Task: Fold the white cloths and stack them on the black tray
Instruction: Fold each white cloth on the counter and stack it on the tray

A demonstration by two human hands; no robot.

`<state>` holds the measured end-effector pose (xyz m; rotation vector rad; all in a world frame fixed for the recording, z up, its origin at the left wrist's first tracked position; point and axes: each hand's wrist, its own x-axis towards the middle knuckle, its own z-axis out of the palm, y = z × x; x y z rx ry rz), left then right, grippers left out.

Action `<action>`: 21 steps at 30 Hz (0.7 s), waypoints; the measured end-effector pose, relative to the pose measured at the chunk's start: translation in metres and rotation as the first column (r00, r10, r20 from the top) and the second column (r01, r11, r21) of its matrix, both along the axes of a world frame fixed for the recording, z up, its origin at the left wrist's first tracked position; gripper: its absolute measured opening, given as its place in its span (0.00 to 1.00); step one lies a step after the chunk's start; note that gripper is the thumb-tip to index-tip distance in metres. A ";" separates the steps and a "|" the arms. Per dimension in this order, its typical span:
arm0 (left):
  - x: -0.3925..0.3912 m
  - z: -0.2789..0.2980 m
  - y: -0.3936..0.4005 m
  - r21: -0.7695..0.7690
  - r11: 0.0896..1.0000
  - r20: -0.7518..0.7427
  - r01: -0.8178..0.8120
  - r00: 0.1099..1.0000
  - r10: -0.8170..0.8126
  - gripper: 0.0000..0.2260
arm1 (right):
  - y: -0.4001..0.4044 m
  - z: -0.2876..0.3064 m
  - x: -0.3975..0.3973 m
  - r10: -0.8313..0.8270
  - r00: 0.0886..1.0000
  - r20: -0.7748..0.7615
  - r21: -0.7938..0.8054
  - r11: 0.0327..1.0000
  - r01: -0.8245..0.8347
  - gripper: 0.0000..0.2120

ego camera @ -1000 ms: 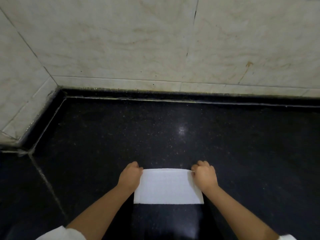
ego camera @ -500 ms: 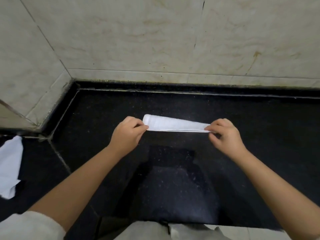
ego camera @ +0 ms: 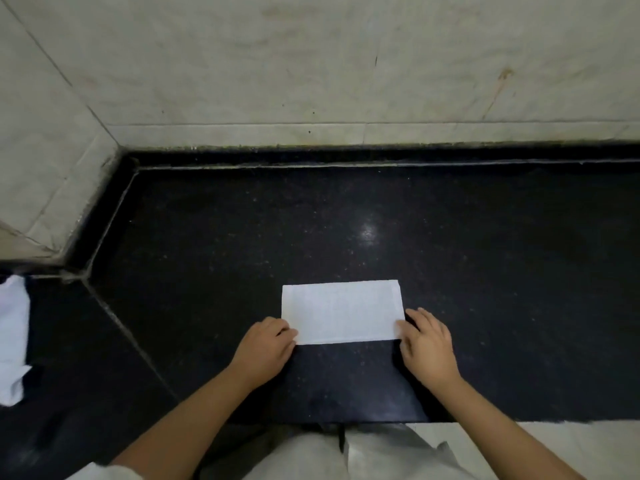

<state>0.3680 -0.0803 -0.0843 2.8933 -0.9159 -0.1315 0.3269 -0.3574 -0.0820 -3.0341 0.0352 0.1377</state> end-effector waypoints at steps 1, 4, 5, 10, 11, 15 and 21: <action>0.003 -0.002 -0.002 -0.031 0.999 0.005 -0.014 1.000 0.015 0.17 | 0.006 0.005 0.000 -0.115 0.993 -0.015 0.075 0.990 0.116 0.09; 0.014 0.005 -0.019 -0.038 0.982 -0.056 -0.187 0.981 0.185 0.16 | 0.019 0.011 0.009 -0.361 0.912 -0.194 0.068 0.923 0.379 0.15; 0.018 0.008 -0.026 -0.027 0.966 -0.075 -0.255 0.965 0.253 0.17 | 0.022 0.012 0.011 -0.372 0.896 -0.241 0.050 0.917 0.395 0.16; 0.026 0.002 -0.037 0.242 0.915 -0.281 -0.323 0.879 0.385 0.27 | 0.034 0.013 0.022 -0.434 0.840 -0.327 0.038 0.882 0.470 0.15; 0.027 -0.002 -0.038 0.243 0.910 -0.291 -0.335 0.870 0.398 0.27 | 0.035 0.014 0.023 -0.442 0.837 -0.322 0.032 0.879 0.476 0.14; 0.033 -0.004 -0.041 0.247 0.911 -0.287 -0.330 0.873 0.394 0.28 | 0.038 0.016 0.027 -0.484 0.819 -0.309 0.045 0.852 0.521 0.12; 0.034 -0.003 -0.040 0.241 0.914 -0.311 -0.326 0.866 0.391 0.28 | 0.037 0.013 0.031 -0.617 0.677 -0.402 0.304 0.608 0.734 0.14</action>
